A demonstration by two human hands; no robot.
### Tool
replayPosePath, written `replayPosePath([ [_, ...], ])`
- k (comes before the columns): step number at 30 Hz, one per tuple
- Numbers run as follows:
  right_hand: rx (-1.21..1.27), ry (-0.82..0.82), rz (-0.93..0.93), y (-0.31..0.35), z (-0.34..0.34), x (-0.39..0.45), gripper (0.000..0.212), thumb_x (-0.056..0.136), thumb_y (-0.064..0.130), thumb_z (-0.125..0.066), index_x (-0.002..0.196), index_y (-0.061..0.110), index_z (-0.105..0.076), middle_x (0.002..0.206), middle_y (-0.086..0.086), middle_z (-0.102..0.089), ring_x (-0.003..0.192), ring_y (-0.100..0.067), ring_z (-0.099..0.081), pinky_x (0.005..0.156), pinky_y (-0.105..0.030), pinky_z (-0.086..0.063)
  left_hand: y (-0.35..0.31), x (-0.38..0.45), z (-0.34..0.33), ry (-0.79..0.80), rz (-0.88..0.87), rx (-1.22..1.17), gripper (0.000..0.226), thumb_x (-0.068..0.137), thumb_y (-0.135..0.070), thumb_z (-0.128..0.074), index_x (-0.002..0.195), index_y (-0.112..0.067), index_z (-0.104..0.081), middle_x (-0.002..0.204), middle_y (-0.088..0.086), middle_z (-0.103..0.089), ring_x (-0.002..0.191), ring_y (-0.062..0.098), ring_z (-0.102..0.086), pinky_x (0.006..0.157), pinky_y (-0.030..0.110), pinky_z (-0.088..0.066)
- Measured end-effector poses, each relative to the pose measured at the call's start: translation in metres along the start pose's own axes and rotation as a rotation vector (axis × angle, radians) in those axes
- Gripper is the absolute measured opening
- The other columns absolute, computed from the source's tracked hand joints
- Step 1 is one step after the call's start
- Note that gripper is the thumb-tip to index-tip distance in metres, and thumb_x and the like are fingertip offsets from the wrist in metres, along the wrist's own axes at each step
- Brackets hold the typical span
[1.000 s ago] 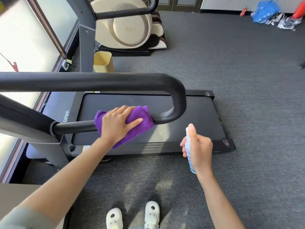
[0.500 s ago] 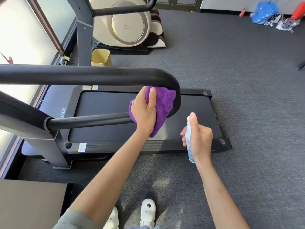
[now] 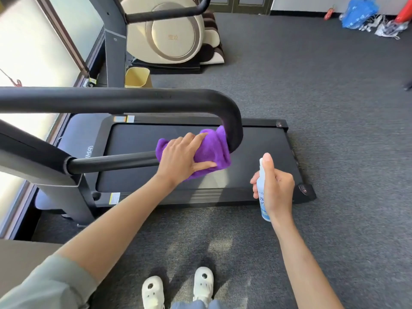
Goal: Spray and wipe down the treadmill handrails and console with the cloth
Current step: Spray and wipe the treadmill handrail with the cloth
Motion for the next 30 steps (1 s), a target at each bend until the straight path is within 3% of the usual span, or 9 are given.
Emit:
replayPosePath([
  [5,0.014,0.032,0.004,0.005,-0.007,-0.002,0.08,0.072,0.078,-0.046,0.055,0.001,-0.054,0.042,0.0,-0.049,0.041,-0.017,-0.046,0.063,-0.04,-0.044,0.08,-0.053,0.03,-0.024,0.188,0.081,0.091,0.074,-0.087,-0.035,0.124,-0.016,-0.061,0.106,0.006,-0.067,0.093,0.034,-0.064,0.083,0.044,-0.048],
  [8,-0.002,0.05,0.008,0.006,-0.014,-0.003,0.078,0.072,0.079,-0.045,0.055,0.003,-0.056,0.041,0.0,-0.049,0.042,-0.017,-0.047,0.065,-0.041,-0.045,0.077,-0.05,0.03,-0.002,0.254,0.121,0.094,0.07,-0.093,-0.03,0.127,-0.023,-0.06,0.114,0.005,-0.065,0.1,0.035,-0.062,0.086,0.045,-0.046],
  [14,-0.019,0.064,0.007,0.002,-0.026,-0.005,0.077,0.072,0.08,-0.045,0.053,0.006,-0.058,0.042,0.001,-0.051,0.042,-0.02,-0.048,0.064,-0.043,-0.046,-0.022,0.017,-0.009,0.007,0.003,0.122,0.092,0.065,-0.089,-0.048,0.129,-0.023,-0.057,0.114,-0.001,-0.066,0.092,0.026,-0.064,0.07,0.035,-0.047],
  [16,-0.019,0.068,0.001,0.0,-0.03,-0.005,0.077,0.072,0.08,-0.045,0.052,0.007,-0.058,0.042,0.0,-0.051,0.042,-0.019,-0.048,0.062,-0.042,-0.046,-0.022,0.018,-0.009,-0.03,-0.023,0.088,0.088,0.064,-0.083,-0.058,0.127,-0.021,-0.058,0.108,-0.002,-0.067,0.085,0.025,-0.065,0.063,0.033,-0.046],
  [21,-0.03,0.086,-0.004,-0.002,-0.041,-0.006,0.076,0.072,0.08,-0.045,0.05,0.008,-0.058,0.041,0.0,-0.049,0.042,-0.018,-0.047,0.062,-0.04,-0.045,0.022,-0.012,0.006,-0.093,-0.048,0.073,0.08,0.066,-0.08,-0.056,0.125,-0.026,-0.061,0.098,-0.003,-0.067,0.074,0.023,-0.064,0.058,0.032,-0.045],
  [26,-0.015,0.082,0.0,-0.002,-0.046,-0.006,0.074,0.073,0.079,-0.046,0.047,0.011,-0.058,0.041,0.0,-0.05,0.041,-0.016,-0.047,0.061,-0.038,-0.044,0.085,-0.052,0.024,-0.071,0.043,0.085,0.083,0.069,-0.085,-0.051,0.122,-0.022,-0.063,0.101,-0.002,-0.067,0.084,0.025,-0.065,0.071,0.037,-0.05],
  [30,-0.021,0.093,0.001,-0.001,-0.054,-0.008,0.077,0.074,0.079,-0.046,0.05,0.007,-0.058,0.041,-0.001,-0.049,0.041,-0.016,-0.047,0.061,-0.039,-0.044,0.135,-0.091,0.034,-0.106,0.168,0.136,0.085,0.074,-0.085,-0.044,0.121,-0.017,-0.064,0.107,0.005,-0.065,0.095,0.032,-0.059,0.083,0.045,-0.043],
])
Point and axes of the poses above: each hand's wrist, its own x-axis towards the middle knuckle, its own z-axis out of the back of the hand, y = z × x, the point moved 6 cm from there along x, towards the middle knuckle
